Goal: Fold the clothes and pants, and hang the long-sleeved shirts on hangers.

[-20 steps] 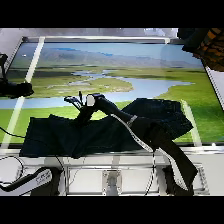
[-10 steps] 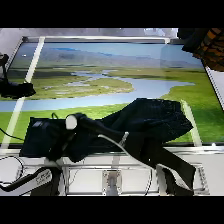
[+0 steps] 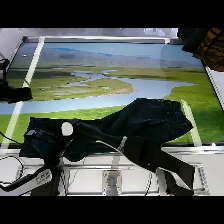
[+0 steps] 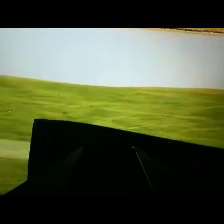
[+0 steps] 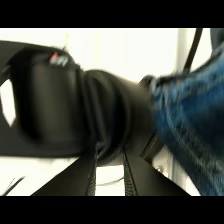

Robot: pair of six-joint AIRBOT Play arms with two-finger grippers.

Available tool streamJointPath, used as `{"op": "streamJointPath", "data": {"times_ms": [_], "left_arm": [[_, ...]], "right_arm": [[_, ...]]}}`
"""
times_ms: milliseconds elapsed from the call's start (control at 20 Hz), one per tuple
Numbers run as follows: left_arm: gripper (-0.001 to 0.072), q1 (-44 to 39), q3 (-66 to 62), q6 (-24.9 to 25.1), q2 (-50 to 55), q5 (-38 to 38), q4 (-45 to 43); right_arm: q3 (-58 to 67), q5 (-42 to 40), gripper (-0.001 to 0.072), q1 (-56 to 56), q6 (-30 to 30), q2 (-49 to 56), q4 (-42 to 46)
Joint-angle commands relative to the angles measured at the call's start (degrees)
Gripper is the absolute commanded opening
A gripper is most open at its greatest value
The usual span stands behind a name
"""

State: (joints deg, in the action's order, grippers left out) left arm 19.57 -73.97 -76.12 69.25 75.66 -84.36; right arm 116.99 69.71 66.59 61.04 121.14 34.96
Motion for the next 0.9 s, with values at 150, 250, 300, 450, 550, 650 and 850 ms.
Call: {"op": "streamJointPath", "data": {"times_ms": [150,250,300,450,550,650,850], "left_arm": [[0.0334,0.1,0.1,-0.4,3.2,4.6,-3.2],[0.0335,0.1,0.3,-0.4,5.4,4.8,-0.8],[0.0335,0.1,0.3,-0.4,6.6,5.0,-0.5],[0.0360,0.0,0.3,2.4,10.7,7.3,-0.5],[0.0360,0.5,0.3,8.7,12.7,10.5,-0.5],[0.0361,1.8,0.8,16.9,13.4,14.5,-0.4],[0.0364,6.3,2.8,21.3,13.2,18.5,1.8]], "right_arm": [[0.1,-1.8,0.0266,-17.7,3.9,-1.5,5.4],[0.0,-0.7,0.0266,-23.3,4.5,-1.5,5.4],[0.0,0.1,0.0267,-25.6,4.5,-1.5,5.7],[0.0,3.6,0.0266,-31.2,4.3,-1.5,8.8],[0.0,7.7,0.0230,-34.0,4.0,-1.5,14.4],[0.0,12.5,0.0014,-36.7,4.1,-1.5,21.2],[0.0,15.6,0.0015,-41.4,5.6,-1.5,28.2]]}}
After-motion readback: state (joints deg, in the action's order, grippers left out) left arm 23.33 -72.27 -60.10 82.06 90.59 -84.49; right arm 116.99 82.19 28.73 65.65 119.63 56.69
